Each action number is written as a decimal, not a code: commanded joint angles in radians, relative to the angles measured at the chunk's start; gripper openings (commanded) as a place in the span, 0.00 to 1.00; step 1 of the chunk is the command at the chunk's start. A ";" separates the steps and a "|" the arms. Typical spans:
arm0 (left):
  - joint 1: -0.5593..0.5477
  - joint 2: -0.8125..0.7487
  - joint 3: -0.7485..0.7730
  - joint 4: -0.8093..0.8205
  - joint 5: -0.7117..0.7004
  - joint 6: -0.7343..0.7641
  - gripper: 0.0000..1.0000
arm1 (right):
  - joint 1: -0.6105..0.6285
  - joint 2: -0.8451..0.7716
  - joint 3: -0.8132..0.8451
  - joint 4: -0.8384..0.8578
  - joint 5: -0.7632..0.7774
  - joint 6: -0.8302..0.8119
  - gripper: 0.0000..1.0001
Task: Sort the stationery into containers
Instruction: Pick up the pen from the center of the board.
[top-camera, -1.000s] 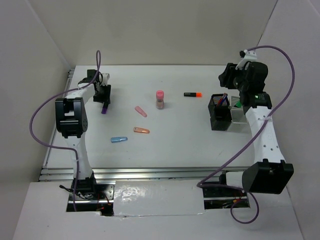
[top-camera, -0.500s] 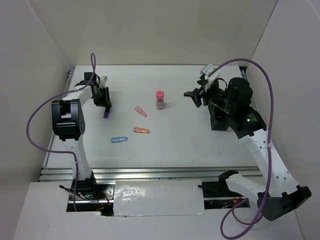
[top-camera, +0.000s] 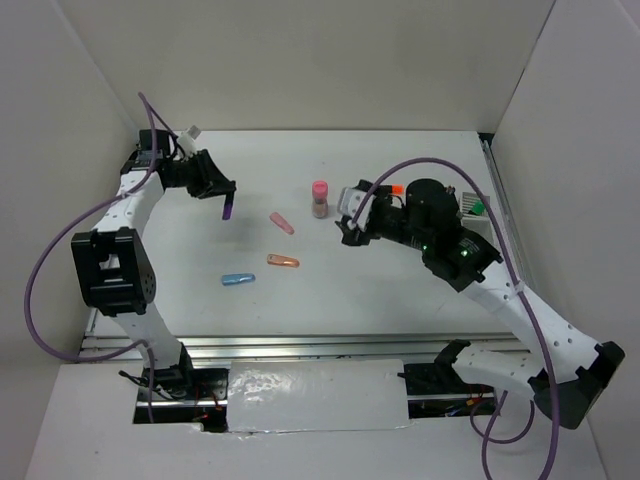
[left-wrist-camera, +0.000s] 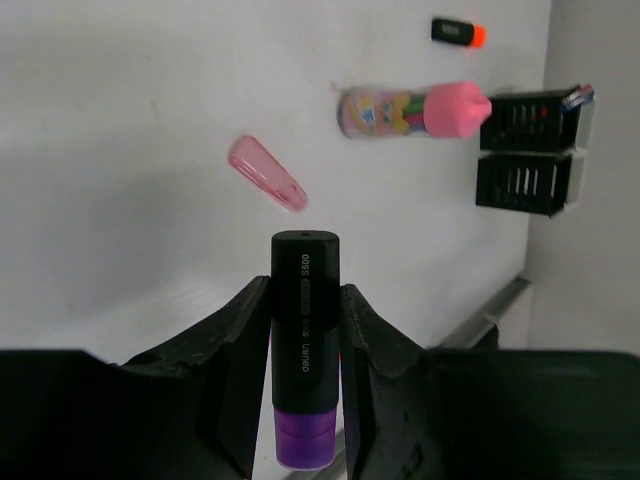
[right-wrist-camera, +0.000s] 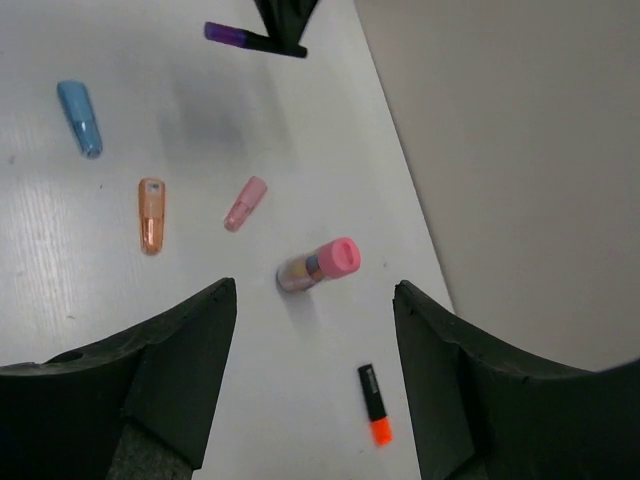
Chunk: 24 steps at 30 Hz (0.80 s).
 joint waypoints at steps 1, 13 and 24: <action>-0.033 -0.025 -0.004 -0.131 0.145 -0.019 0.00 | 0.052 0.007 -0.028 0.072 -0.039 -0.237 0.71; -0.211 -0.152 -0.060 -0.378 -0.080 -0.056 0.00 | 0.205 0.137 -0.087 0.110 -0.200 -0.714 0.70; -0.335 -0.273 -0.198 -0.341 -0.128 -0.123 0.00 | 0.362 0.313 -0.093 0.119 -0.157 -0.808 0.68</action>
